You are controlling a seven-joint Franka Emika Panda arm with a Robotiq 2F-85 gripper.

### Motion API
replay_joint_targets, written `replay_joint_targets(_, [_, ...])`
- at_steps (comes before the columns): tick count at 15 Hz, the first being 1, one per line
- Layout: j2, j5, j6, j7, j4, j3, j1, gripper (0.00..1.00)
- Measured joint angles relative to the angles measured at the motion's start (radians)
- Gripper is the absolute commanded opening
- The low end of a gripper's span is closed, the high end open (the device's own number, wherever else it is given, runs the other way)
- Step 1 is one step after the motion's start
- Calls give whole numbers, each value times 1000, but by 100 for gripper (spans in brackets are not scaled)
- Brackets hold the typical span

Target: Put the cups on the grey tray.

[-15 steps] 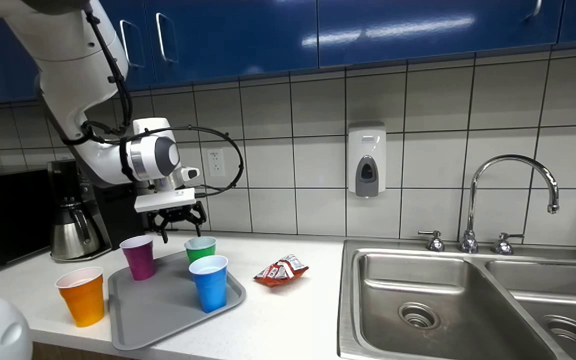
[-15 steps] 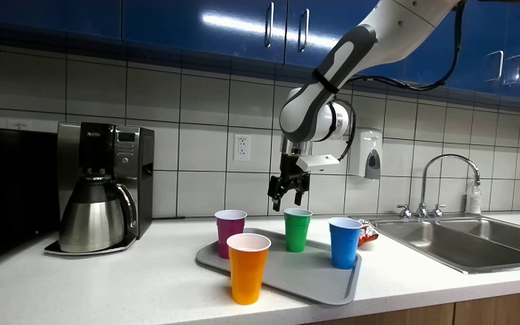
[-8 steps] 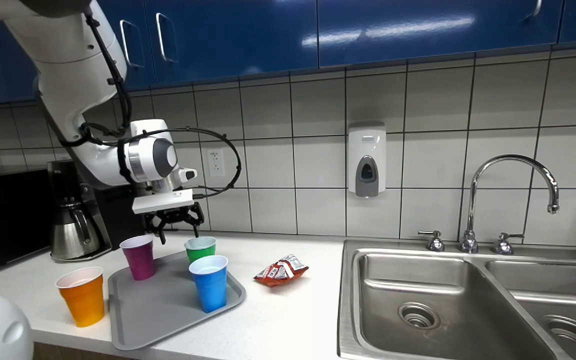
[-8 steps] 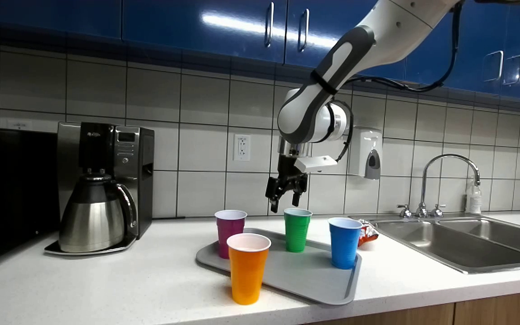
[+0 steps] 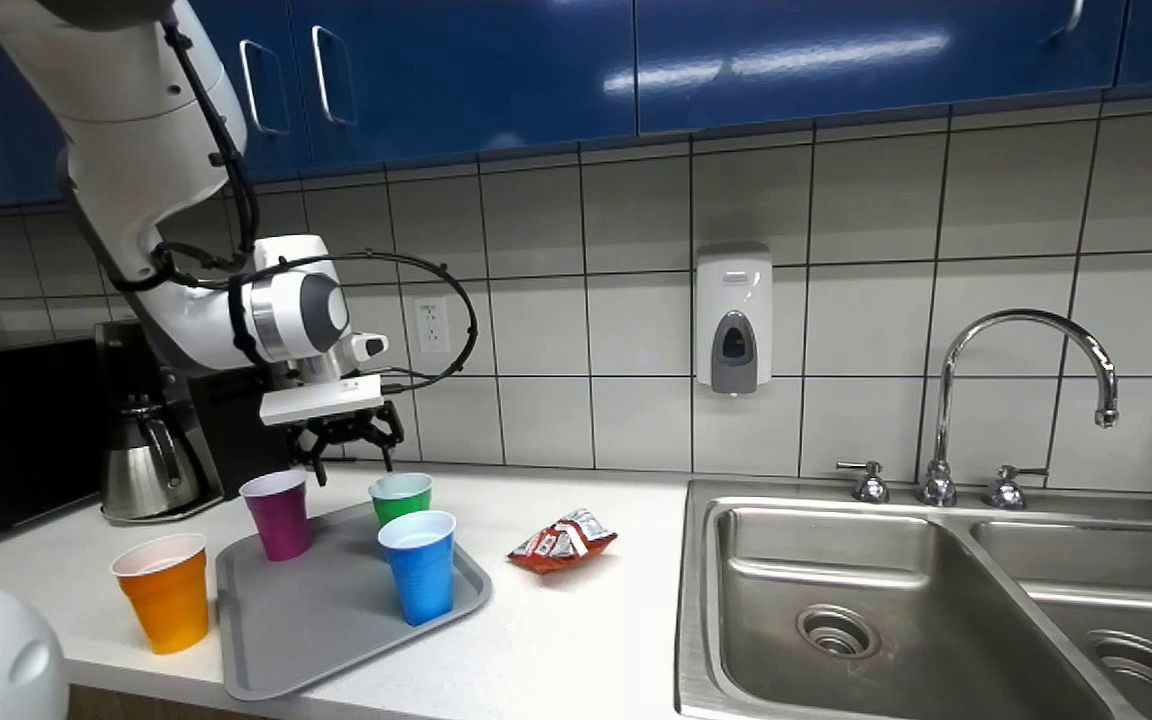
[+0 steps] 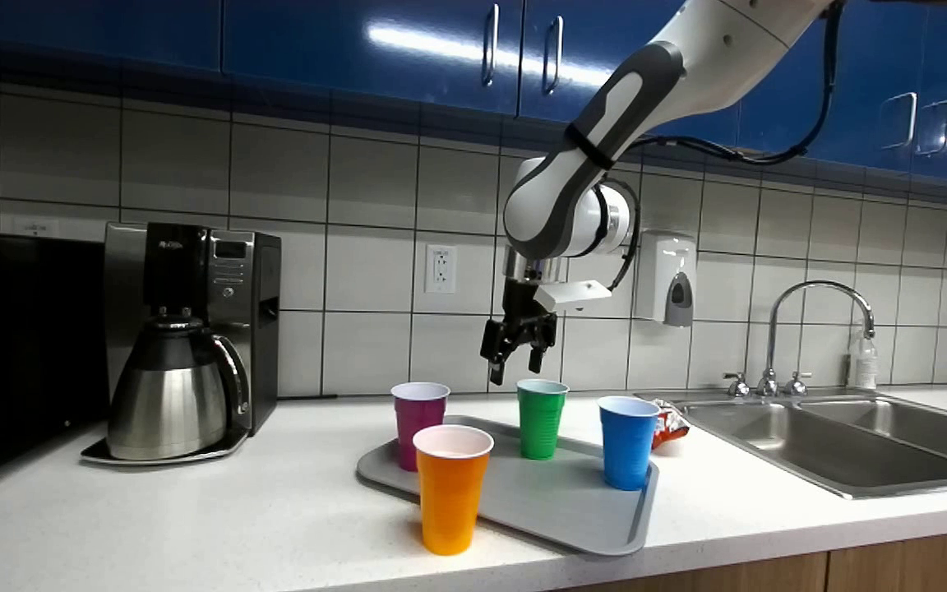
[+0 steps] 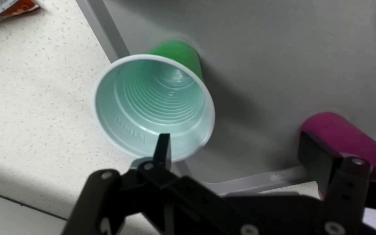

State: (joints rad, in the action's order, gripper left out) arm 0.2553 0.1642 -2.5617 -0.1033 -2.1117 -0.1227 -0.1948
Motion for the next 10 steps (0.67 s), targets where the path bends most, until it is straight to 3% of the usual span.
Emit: replay_joint_targets(10, [-94,3,0,-1,-83,-37,-6,100])
